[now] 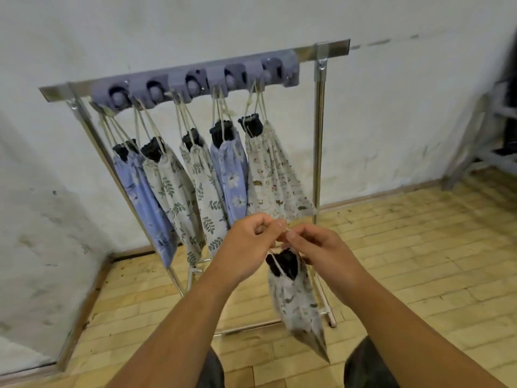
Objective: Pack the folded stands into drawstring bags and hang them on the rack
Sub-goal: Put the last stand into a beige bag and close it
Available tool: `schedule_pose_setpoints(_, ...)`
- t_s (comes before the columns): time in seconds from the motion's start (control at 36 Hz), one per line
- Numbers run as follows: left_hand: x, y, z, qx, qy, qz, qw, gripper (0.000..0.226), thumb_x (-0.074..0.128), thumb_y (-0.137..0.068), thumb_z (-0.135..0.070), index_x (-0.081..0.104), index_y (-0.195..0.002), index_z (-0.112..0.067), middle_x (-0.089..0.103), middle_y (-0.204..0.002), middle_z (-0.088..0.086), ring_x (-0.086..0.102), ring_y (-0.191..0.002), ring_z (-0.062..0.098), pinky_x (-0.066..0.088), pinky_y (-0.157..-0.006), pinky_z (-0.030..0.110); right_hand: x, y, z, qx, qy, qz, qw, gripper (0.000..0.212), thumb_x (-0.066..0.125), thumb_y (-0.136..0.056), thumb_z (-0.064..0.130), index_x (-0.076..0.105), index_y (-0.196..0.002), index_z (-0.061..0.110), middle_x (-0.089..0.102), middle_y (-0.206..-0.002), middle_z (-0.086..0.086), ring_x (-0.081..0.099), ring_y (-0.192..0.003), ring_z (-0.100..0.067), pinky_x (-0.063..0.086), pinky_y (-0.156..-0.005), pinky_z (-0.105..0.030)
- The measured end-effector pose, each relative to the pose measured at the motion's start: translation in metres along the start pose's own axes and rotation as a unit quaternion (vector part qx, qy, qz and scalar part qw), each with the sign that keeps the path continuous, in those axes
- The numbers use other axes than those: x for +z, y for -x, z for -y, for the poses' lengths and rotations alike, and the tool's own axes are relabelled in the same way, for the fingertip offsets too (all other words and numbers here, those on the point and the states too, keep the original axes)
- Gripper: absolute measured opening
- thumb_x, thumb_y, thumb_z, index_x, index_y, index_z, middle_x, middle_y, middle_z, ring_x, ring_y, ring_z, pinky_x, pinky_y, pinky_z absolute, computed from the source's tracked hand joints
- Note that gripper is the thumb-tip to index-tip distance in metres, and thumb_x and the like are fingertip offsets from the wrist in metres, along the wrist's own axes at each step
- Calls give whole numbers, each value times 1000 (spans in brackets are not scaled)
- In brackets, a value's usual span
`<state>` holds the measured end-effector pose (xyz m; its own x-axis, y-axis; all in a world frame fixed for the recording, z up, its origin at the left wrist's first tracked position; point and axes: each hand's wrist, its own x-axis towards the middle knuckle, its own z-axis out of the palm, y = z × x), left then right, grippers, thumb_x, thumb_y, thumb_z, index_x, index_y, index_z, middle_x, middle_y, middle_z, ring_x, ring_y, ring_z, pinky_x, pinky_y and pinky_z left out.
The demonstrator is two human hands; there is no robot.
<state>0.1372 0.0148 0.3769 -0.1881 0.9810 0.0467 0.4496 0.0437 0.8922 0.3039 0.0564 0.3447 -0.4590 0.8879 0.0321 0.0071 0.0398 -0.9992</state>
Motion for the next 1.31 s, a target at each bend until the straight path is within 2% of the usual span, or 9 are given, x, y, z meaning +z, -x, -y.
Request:
schedule_pose_setpoints(0.08,1,-15,-19,27,20,-9,999,32,60,-102,-43,67,-81,-20,57,-60,-13,45,-47,-2,35,-52,11,-7,-12,21,-25,-3,-27,999,22,64,-101,30,78,-96,14,76,-100,-12,70,-102,-32,53,-99,-50)
schedule_pose_setpoints(0.36,-4,-64,-64,63,45,-5,997,17,57,-104,-39,72,-101,-32,70,-75,-22,61,-65,-9,44,-61,7,-29,-56,73,-83,-31,-102,991,14,65,-101,28,77,-95,23,77,-88,-3,76,-86,-24,62,-87,-43)
schedule_pose_setpoints(0.56,-17,-110,-90,91,-15,-63,994,14,58,-103,-41,69,-99,-34,73,-92,-7,68,-82,8,56,-76,28,-41,-98,101,-115,-24,-134,984,14,67,-100,28,77,-89,27,75,-79,1,75,-84,-25,62,-85,-42)
schedule_pose_setpoints(0.67,-27,-141,-109,110,-63,-104,987,16,57,-104,-39,69,-99,-29,72,-92,-8,67,-81,10,50,-70,21,-45,-131,117,-151,15,-156,976,10,68,-99,29,76,-93,26,75,-80,3,72,-79,-11,60,-76,-28)
schedule_pose_setpoints(0.75,-34,-161,-119,135,-101,-142,975,14,59,-103,-39,68,-97,-30,71,-90,-11,64,-79,2,47,-66,14,-49,-152,127,-172,18,-168,971,9,70,-98,29,77,-96,25,77,-84,0,72,-80,-11,60,-76,-25)
schedule_pose_setpoints(0.89,-44,-189,-135,182,-166,-185,951,12,59,-102,-42,67,-106,-34,68,-93,-15,64,-83,2,56,-76,32,-53,-185,143,-184,11,-186,965,9,70,-98,32,77,-93,31,77,-83,1,73,-83,-13,60,-82,-31)
schedule_pose_setpoints(1.0,-51,-207,-150,216,-206,-184,936,12,60,-103,-36,66,-112,-31,63,-90,-18,61,-83,1,55,-73,27,-57,-208,155,-190,21,-208,959,11,69,-98,33,77,-90,33,76,-83,3,73,-85,-12,59,-83,-34)
schedule_pose_setpoints(1.11,-55,-216,-161,247,-328,-201,889,13,56,-105,-41,66,-110,-34,69,-95,-16,63,-86,4,56,-71,30,-62,-219,158,-190,33,-218,957,9,69,-98,35,77,-93,33,76,-83,5,73,-85,-10,59,-82,-33)
schedule_pose_setpoints(1.31,-57,-231,-147,256,-366,-226,866,16,58,-101,-47,70,-105,-37,73,-88,-15,67,-89,10,44,-101,41,-63,-227,148,-163,37,-206,964,9,72,-96,35,77,-94,29,78,-81,3,74,-84,-11,62,-86,-39)
